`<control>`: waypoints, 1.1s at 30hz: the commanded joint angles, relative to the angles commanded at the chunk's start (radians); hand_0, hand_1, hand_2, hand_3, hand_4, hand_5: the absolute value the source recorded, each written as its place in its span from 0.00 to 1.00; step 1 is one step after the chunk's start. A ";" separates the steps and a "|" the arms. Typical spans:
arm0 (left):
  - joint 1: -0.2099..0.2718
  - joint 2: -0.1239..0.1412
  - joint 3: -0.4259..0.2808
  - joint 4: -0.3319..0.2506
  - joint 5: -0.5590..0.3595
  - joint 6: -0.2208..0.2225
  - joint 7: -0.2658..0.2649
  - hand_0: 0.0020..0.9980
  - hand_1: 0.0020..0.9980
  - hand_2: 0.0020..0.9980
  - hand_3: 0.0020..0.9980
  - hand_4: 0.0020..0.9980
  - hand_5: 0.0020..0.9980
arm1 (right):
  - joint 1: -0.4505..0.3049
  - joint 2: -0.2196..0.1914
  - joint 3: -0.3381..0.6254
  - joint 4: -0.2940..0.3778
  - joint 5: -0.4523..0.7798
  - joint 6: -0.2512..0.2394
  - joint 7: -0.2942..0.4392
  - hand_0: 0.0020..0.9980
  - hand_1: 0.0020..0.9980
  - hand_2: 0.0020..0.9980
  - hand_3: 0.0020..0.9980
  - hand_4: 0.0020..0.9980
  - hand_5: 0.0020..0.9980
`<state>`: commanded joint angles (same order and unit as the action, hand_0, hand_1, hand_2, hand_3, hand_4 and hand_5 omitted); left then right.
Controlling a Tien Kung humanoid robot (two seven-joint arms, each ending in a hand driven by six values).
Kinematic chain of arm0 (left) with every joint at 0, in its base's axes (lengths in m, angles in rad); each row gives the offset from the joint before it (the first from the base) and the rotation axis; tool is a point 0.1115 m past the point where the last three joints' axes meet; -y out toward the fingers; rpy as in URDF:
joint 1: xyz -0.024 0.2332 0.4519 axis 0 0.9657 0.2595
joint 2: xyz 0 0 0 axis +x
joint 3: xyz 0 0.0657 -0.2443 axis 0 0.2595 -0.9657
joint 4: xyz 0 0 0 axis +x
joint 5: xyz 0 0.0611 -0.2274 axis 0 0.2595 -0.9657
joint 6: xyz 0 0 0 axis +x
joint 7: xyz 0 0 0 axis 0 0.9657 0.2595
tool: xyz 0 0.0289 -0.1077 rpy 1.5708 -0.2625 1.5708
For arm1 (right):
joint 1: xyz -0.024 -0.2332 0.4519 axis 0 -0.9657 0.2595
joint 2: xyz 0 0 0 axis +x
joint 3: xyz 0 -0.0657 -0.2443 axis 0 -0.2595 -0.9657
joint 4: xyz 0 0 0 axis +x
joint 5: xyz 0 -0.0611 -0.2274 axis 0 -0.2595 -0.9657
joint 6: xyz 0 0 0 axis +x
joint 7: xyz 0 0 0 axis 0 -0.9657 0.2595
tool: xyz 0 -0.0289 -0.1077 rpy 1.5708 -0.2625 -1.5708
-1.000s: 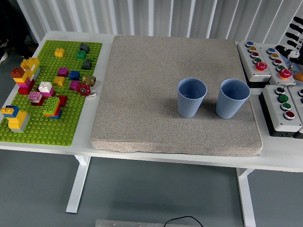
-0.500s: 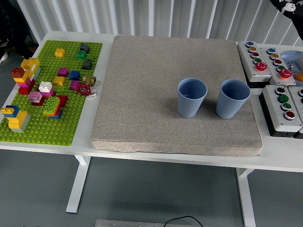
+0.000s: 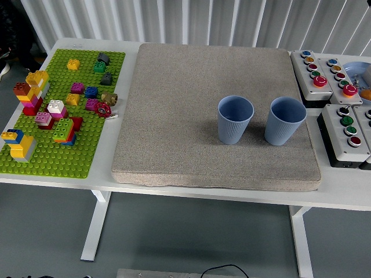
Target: Pick cup pour cup place
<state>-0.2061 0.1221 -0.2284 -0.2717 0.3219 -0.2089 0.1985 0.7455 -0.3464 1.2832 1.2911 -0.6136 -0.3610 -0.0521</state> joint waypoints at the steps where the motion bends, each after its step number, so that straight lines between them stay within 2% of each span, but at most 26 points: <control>1: -0.001 0.000 -0.001 0.000 0.003 0.000 0.000 0.81 0.84 0.87 0.79 0.52 1.00 | -0.001 0.001 -0.006 0.003 -0.008 -0.039 -0.007 0.96 0.91 0.98 0.96 0.75 1.00; 4: -0.002 0.001 -0.002 0.001 0.005 -0.001 0.001 0.81 0.84 0.87 0.79 0.52 1.00 | -0.010 0.006 -0.019 0.003 -0.050 -0.162 -0.025 0.95 0.91 0.99 0.96 0.74 1.00; 7: -0.001 0.000 -0.002 0.001 0.004 0.000 0.000 0.81 0.84 0.87 0.79 0.52 1.00 | -0.035 0.015 -0.048 0.003 -0.174 -0.284 -0.078 0.95 0.91 0.99 0.96 0.74 1.00; 12: 0.000 -0.002 -0.003 0.002 0.007 -0.001 -0.001 0.81 0.84 0.87 0.79 0.52 1.00 | -0.079 0.033 -0.075 -0.017 -0.330 -0.284 -0.104 0.95 0.90 0.99 0.96 0.70 1.00; 33: 0.003 -0.003 -0.001 0.002 0.004 0.000 -0.001 0.80 0.84 0.87 0.79 0.52 1.00 | -0.095 0.026 -0.064 -0.017 -0.320 -0.284 -0.100 0.95 0.90 0.99 0.96 0.69 1.00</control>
<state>-0.2034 0.1191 -0.2294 -0.2696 0.3256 -0.2089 0.1973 0.6504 -0.3204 1.2193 1.2746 -0.9333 -0.6454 -0.1525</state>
